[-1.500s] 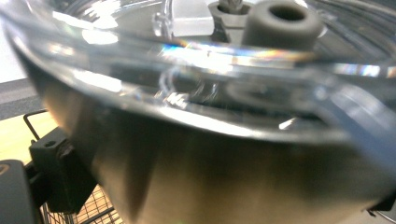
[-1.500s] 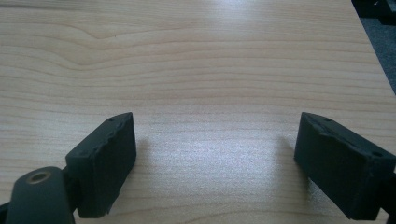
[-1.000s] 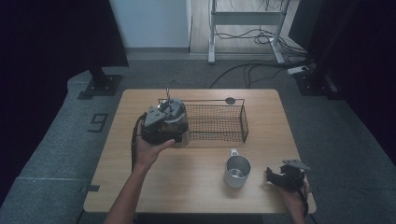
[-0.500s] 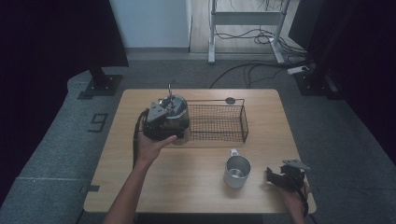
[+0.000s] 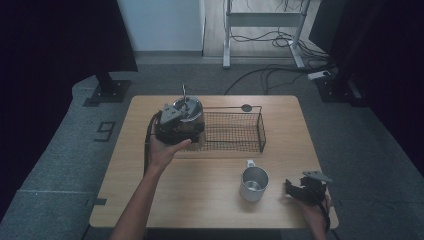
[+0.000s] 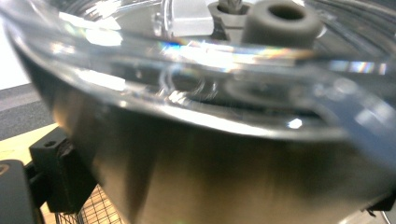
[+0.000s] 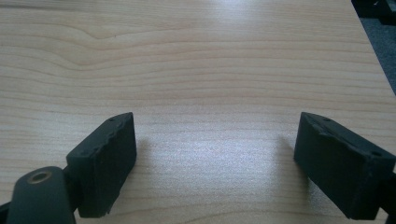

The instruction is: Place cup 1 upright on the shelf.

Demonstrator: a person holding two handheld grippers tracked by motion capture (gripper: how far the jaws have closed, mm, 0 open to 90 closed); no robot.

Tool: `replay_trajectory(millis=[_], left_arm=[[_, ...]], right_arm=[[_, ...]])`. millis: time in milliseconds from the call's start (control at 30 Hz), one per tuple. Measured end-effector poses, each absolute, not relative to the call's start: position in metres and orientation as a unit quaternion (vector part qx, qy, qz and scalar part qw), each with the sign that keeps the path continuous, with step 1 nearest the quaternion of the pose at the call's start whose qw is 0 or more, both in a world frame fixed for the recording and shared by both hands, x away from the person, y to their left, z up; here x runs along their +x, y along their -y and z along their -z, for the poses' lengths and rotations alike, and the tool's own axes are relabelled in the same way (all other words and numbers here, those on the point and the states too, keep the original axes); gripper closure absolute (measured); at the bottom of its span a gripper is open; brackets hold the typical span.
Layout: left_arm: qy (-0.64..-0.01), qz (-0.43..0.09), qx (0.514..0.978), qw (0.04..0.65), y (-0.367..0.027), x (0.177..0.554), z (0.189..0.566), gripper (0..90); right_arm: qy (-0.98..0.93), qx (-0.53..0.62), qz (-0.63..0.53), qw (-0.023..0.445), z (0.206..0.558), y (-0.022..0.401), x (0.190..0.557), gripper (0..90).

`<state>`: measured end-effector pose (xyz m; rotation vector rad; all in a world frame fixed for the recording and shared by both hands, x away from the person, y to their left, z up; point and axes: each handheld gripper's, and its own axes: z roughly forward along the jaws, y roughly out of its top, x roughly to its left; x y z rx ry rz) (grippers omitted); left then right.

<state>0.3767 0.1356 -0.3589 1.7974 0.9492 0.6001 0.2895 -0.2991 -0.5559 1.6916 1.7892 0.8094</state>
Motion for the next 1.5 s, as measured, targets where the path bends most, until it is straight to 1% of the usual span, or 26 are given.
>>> replay_trajectory(millis=[667, 1167, 1500], left_arm=[[-0.394, -0.249, 0.745, 0.477, -0.131, 0.397, 0.362, 4.2], [-0.402, -0.249, 0.742, 0.475, -0.134, 0.415, 0.362, 4.2], [-0.402, -0.246, 0.755, 0.456, -0.127, 0.426, 0.371, 4.2]], right_arm=[[-0.664, 0.628, -0.3, 0.272, 0.556, 0.299, 0.29, 12.8], [-0.664, 0.628, -0.3, 0.272, 0.556, 0.299, 0.29, 12.8], [-0.664, 0.629, -0.3, 0.272, 0.556, 0.299, 0.29, 12.8]])
